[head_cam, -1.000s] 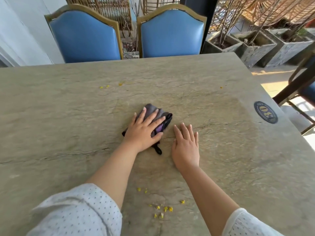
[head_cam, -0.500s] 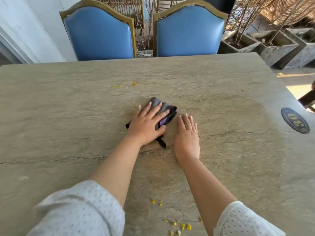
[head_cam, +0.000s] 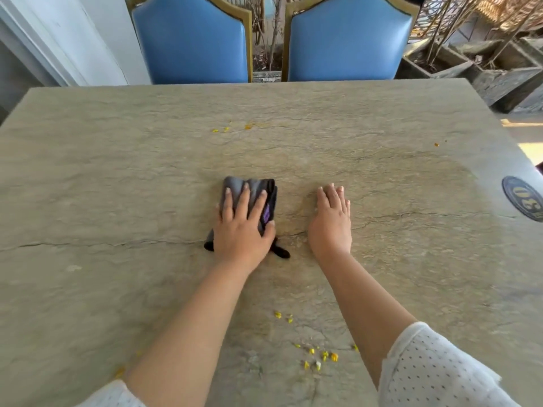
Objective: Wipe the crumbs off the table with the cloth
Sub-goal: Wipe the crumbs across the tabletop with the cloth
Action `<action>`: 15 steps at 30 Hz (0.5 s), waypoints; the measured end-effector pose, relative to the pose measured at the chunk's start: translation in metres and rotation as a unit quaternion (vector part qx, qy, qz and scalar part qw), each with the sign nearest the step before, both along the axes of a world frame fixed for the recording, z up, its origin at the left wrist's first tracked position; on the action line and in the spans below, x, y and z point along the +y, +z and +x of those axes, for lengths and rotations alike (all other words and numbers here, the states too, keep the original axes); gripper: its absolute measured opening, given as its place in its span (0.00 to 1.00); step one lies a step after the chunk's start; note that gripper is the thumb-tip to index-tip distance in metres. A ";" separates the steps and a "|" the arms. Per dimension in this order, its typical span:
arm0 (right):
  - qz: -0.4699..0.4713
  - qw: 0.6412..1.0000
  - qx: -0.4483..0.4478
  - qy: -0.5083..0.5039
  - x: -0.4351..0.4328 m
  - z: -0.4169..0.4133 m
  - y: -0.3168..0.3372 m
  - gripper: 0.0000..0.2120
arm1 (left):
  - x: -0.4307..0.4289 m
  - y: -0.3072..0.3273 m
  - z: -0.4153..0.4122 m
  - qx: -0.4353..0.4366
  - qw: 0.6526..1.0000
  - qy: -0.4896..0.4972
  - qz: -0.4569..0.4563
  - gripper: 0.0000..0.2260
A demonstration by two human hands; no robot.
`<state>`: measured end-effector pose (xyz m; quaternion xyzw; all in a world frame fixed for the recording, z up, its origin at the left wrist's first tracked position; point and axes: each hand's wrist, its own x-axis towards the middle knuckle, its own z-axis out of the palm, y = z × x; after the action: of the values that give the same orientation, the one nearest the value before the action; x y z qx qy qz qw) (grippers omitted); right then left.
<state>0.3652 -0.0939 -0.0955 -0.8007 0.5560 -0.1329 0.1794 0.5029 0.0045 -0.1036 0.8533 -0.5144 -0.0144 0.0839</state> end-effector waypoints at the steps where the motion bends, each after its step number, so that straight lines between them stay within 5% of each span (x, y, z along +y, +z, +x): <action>1: 0.004 1.000 -0.012 0.003 0.009 0.002 0.001 0.28 | 0.008 -0.002 -0.011 -0.012 0.999 -0.041 -0.001 0.29; 6: -0.003 0.999 -0.037 0.006 0.043 0.008 -0.007 0.27 | 0.003 -0.003 0.023 -0.020 0.991 -0.135 0.007 0.28; 12: -0.008 1.000 -0.015 0.015 0.040 0.009 -0.010 0.28 | -0.004 -0.002 0.071 0.000 0.998 0.055 0.016 0.27; 15: -0.006 1.000 -0.027 0.014 0.040 0.010 -0.008 0.27 | 0.018 -0.003 0.044 -0.011 0.998 0.070 0.002 0.29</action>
<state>0.3747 -0.0535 -0.1033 -0.8056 0.5388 -0.1551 0.1915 0.5470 0.0223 -0.1066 0.8874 -0.4545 -0.0007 0.0773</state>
